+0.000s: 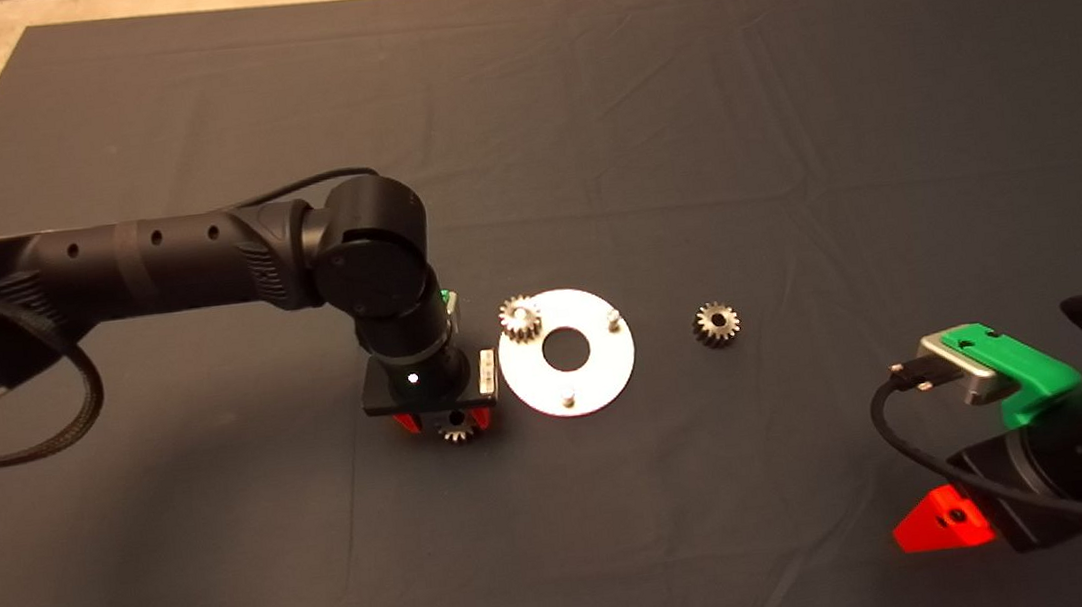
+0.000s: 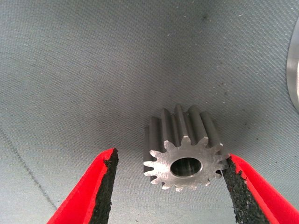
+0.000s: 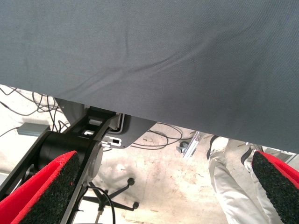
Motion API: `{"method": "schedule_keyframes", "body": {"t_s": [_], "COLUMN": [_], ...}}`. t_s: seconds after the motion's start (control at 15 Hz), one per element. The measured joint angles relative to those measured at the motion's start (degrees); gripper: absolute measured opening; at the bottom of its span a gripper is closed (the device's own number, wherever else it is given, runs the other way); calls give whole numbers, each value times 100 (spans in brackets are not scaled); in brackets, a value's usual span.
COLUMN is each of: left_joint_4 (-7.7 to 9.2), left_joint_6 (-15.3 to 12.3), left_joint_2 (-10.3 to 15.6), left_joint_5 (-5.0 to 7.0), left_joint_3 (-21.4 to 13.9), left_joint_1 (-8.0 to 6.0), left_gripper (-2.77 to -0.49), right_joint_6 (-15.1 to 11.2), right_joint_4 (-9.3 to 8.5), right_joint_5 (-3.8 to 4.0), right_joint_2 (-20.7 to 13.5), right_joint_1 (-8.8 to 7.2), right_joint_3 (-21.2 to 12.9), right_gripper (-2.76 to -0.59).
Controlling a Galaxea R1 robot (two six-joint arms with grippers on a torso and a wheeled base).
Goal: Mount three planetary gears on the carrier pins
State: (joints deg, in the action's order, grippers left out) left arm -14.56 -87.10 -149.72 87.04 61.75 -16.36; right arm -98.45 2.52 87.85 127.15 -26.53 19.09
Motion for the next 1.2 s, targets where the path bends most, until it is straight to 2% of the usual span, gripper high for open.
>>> {"method": "schedule_keyframes", "body": {"t_s": [0.33,0.4,0.47,0.53,1.0,1.2], "left_joint_4": [-4,-4,-7,-7,-7,-9], "left_joint_6": [6,18,38,52,59,59], "left_joint_2": [-19,-30,-28,-31,-27,-23], "left_joint_5": [-2,-51,-184,-262,-265,-260], "left_joint_3": [0,0,0,0,0,0], "left_joint_1": [0,0,0,0,0,0], "left_gripper": [-175,-175,-176,-189,-191,-204], "right_joint_6": [0,0,0,0,0,0], "right_joint_4": [0,0,0,0,0,0], "right_joint_5": [0,-2,0,0,0,-2], "right_joint_2": [-1,0,0,0,0,0], "right_joint_1": [0,0,-1,1,-1,1], "right_joint_3": [0,0,0,0,0,0], "right_gripper": [-60,-60,-60,-60,-60,-60]}}
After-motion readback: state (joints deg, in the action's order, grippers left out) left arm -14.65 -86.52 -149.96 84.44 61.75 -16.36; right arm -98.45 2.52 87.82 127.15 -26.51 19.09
